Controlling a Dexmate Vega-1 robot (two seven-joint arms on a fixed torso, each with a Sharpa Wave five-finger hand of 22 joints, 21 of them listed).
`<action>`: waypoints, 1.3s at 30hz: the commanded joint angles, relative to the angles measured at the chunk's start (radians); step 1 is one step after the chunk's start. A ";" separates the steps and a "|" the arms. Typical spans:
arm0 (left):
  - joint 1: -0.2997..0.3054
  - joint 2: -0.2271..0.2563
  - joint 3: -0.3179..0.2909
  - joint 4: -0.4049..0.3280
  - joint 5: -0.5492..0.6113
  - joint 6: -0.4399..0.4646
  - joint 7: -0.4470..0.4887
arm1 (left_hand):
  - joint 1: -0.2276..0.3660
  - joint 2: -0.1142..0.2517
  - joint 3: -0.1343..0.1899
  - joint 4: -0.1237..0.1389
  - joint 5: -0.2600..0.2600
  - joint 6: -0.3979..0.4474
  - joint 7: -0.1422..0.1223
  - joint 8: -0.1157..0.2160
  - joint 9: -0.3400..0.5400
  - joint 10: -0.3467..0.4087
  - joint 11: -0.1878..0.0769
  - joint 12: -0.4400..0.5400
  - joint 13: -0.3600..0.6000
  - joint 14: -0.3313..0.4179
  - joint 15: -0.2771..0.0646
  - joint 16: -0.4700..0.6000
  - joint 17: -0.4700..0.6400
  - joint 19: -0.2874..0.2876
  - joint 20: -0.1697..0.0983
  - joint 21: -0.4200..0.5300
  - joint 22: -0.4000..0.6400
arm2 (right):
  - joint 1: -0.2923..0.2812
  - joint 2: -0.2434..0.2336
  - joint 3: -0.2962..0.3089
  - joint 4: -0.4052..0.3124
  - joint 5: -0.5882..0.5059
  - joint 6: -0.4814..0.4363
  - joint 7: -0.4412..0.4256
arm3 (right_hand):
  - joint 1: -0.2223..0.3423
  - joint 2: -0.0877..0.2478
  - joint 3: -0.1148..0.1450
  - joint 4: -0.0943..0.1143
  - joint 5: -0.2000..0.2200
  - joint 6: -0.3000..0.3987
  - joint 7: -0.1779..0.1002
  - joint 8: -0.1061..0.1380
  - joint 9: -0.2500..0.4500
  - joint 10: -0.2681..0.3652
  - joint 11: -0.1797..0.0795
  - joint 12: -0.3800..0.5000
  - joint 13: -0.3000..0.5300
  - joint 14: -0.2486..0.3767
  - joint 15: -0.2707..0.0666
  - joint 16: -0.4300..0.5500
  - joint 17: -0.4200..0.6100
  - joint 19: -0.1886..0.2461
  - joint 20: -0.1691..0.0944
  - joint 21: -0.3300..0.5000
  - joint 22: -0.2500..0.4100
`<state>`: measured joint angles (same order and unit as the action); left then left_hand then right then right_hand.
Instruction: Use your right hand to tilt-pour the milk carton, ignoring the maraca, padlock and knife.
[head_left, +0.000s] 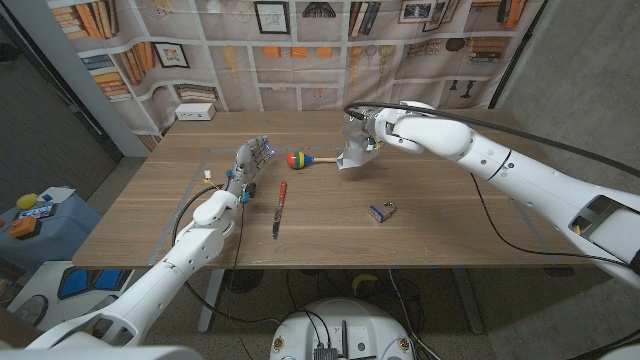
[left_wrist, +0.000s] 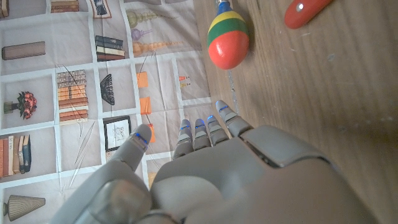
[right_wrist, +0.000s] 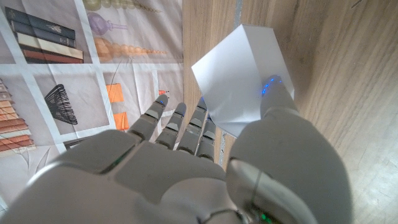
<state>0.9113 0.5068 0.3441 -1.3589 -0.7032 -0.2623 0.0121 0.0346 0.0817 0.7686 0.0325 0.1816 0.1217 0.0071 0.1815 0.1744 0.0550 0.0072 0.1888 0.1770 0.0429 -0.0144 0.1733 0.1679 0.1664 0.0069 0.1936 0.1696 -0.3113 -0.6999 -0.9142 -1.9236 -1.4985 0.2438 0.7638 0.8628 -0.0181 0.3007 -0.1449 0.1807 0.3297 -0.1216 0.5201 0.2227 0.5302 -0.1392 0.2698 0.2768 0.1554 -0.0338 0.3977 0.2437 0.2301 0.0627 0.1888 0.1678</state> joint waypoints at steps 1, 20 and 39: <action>0.014 0.004 -0.001 -0.016 -0.004 0.002 0.000 | -0.002 0.079 0.006 0.002 -0.001 0.008 0.003 0.004 0.004 0.008 0.005 0.006 0.003 0.004 0.005 0.004 0.002 0.011 0.000 0.002 0.005 | 0.018 -0.004 -0.021 0.002 -0.051 0.056 0.000 | -0.009 0.005 0.000 0.000 0.001 0.000 -0.006 0.005 0.003 -0.005 0.005 -0.005 0.002 -0.004 0.005 -0.001 0.005 0.007 0.000 0.000 0.001; 0.018 -0.006 0.000 -0.008 0.000 -0.025 -0.003 | -0.001 0.079 0.007 0.002 -0.001 0.011 0.004 0.005 0.004 0.012 0.005 0.007 0.003 0.007 0.004 0.004 0.001 0.012 0.001 0.003 0.005 | 0.008 -0.007 -0.023 -0.038 -0.105 0.068 0.024 | -0.014 0.014 0.002 -0.001 0.003 -0.003 -0.005 0.004 0.002 -0.007 0.007 -0.011 0.006 0.000 0.007 0.001 0.006 0.014 0.010 0.002 0.000; 0.057 -0.005 -0.011 -0.032 -0.002 -0.047 0.014 | -0.002 0.079 0.008 0.002 -0.001 0.015 0.006 0.005 0.004 0.015 0.006 0.008 0.003 0.009 0.003 0.005 0.001 0.014 0.000 0.003 0.005 | 0.003 0.022 0.002 -0.027 -0.050 0.061 0.037 | -0.021 0.016 0.000 -0.003 0.003 -0.005 -0.005 0.005 0.001 -0.012 0.015 -0.017 0.010 0.000 0.010 0.001 0.006 0.012 0.017 0.000 0.000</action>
<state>0.9497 0.5003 0.3395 -1.3775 -0.7041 -0.2989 0.0167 0.0346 0.0817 0.7716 0.0355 0.1816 0.1271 0.0126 0.1813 0.1744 0.0605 0.0127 0.1927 0.1771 0.0429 -0.0144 0.1734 0.1679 0.1701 0.0107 0.1936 0.1696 -0.3055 -0.6934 -0.9316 -1.9589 -1.5935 0.3112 0.7933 0.8497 -0.0051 0.3006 -0.1451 0.1778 0.3221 -0.1251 0.5182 0.2227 0.5196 -0.1286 0.2583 0.2812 0.1500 -0.0284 0.3977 0.2488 0.2373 0.0698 0.1888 0.1678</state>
